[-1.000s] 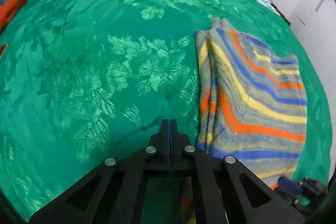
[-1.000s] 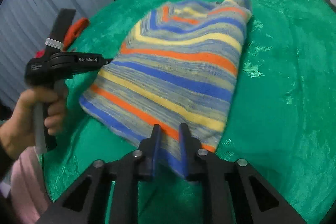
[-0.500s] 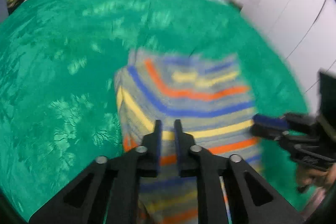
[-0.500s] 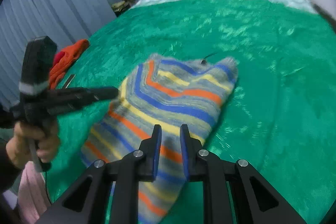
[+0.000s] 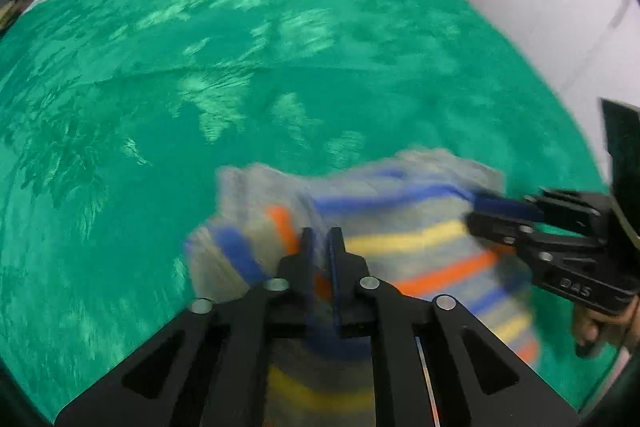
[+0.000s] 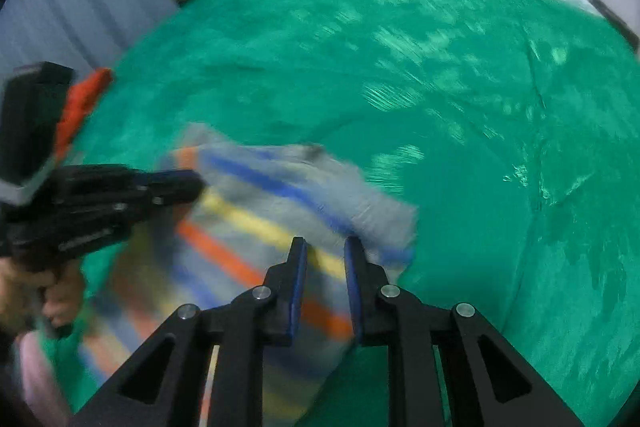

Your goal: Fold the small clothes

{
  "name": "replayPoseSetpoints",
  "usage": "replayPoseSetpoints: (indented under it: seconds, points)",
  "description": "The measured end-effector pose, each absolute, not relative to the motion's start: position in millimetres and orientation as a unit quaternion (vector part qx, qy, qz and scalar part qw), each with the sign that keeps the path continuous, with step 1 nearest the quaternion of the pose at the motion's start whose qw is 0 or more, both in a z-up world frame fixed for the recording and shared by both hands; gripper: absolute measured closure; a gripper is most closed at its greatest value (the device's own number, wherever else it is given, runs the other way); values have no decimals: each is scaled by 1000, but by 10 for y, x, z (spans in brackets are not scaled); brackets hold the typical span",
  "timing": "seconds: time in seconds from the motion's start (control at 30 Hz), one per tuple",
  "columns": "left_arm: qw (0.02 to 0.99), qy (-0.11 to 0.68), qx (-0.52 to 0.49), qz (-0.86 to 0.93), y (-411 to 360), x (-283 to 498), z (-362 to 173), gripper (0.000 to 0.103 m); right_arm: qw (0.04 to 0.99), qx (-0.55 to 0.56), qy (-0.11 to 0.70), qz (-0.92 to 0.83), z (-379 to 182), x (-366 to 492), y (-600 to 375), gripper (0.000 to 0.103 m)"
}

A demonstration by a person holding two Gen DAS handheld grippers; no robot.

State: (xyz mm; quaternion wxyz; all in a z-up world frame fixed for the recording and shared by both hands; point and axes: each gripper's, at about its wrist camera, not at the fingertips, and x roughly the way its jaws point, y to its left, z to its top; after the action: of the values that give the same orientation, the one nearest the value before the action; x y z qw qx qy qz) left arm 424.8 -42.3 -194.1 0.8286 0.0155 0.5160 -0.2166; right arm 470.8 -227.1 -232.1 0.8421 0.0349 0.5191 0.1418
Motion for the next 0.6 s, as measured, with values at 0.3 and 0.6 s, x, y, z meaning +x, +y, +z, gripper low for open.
replayPoseSetpoints:
  seconds: [0.3, 0.6]
  points:
    - [850, 482, -42, -208, 86, 3884, -1570, 87, 868, 67, 477, 122, -1996, 4286, -2404, 85]
    - [828, 521, 17, -208, 289, 2771, -1945, 96, 845, 17, 492, 208, -1969, 2998, -1909, 85]
